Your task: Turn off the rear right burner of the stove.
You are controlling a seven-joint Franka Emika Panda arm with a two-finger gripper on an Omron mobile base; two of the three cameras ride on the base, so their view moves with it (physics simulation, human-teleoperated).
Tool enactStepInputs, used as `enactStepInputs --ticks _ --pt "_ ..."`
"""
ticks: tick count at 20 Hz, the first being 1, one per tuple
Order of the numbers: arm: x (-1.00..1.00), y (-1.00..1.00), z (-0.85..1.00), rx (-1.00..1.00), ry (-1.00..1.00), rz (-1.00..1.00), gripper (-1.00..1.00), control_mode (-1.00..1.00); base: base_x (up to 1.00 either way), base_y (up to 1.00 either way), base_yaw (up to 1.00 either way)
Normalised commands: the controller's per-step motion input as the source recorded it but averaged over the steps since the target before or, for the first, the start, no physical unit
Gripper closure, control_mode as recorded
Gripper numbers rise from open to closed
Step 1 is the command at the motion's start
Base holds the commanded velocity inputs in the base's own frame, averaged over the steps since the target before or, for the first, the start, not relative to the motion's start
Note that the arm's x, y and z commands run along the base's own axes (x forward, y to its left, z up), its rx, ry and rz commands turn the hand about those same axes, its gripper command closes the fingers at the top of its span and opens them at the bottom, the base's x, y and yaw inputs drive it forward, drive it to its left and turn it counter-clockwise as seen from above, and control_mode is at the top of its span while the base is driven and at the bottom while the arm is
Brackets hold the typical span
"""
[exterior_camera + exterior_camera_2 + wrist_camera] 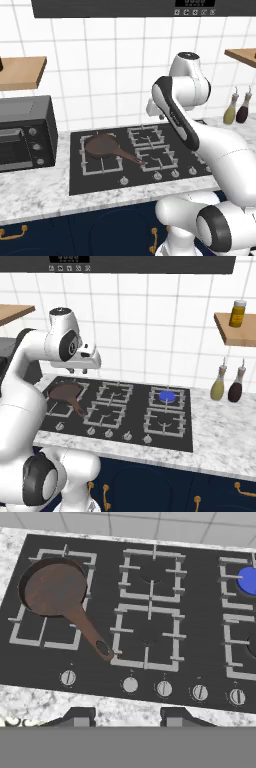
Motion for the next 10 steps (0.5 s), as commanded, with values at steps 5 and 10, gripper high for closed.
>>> enactStepInputs --ticks 5,10 --pt "-0.33 -0.52 -0.28 0.01 -0.01 -0.05 -1.00 -1.00 0.00 0.00 0.00" --pt "-0.60 -1.00 -0.65 0.06 0.02 -0.14 -1.00 -1.00 0.00 0.00 0.00"
